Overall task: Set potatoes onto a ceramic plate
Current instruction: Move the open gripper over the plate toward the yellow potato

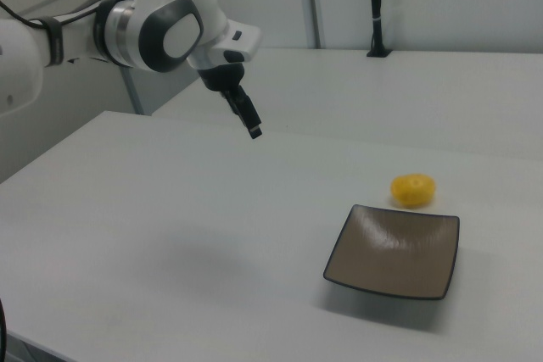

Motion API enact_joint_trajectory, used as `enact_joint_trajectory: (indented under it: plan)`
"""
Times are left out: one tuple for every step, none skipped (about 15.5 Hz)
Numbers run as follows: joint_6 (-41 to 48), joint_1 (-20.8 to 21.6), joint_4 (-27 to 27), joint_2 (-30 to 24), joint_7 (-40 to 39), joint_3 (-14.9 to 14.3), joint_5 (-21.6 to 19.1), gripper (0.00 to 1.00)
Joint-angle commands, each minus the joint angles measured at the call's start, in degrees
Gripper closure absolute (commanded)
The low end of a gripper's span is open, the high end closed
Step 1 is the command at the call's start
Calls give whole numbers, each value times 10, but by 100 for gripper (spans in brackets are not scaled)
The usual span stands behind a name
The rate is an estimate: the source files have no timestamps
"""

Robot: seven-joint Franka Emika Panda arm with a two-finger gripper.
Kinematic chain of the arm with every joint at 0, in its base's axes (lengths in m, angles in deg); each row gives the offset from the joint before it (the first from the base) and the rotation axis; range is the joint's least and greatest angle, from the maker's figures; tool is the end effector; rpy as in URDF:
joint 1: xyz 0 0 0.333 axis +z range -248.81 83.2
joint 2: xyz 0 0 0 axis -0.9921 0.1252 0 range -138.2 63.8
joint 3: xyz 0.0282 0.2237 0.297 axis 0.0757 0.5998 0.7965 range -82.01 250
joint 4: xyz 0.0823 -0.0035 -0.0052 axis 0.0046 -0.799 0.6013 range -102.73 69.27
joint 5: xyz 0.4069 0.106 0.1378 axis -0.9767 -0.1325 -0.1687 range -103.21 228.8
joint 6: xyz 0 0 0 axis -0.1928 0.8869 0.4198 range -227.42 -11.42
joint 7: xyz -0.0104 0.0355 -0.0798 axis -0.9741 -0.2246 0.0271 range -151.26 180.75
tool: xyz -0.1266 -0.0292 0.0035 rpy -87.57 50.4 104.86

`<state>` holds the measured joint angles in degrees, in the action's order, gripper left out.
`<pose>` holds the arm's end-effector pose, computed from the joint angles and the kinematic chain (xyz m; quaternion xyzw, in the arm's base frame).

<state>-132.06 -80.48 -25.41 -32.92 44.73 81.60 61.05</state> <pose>0.6739 0.0021 0.5824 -0.9541 0.2616 -0.1368 0.0496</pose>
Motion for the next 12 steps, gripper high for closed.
enact_joint_trajectory:
  plan:
    - [-47, 0, 32, 40, 67, -23, -14, 0]
    - [-59, 0, 47, 53, 102, -36, -13, 0]
    - [-71, 0, 61, 67, 134, -47, -13, 0]
    - [-84, -1, 76, 82, 162, -57, -13, 0]
    - [-95, -6, 91, 98, 189, -62, -13, 0]
    - [-104, -14, 111, 118, 212, -64, -12, 0]
    - [-107, -21, 132, 137, 231, -64, -12, 0]
    - [-108, -25, 149, 155, 243, -65, -12, 0]
    - [-108, -29, 167, 172, 256, -67, -12, 0]
    - [-108, -30, 186, 192, 277, -76, -12, 0]
    - [-108, -30, 204, 212, 298, -86, -10, 0]
    - [-109, -30, 224, 234, 314, -93, -10, 0]
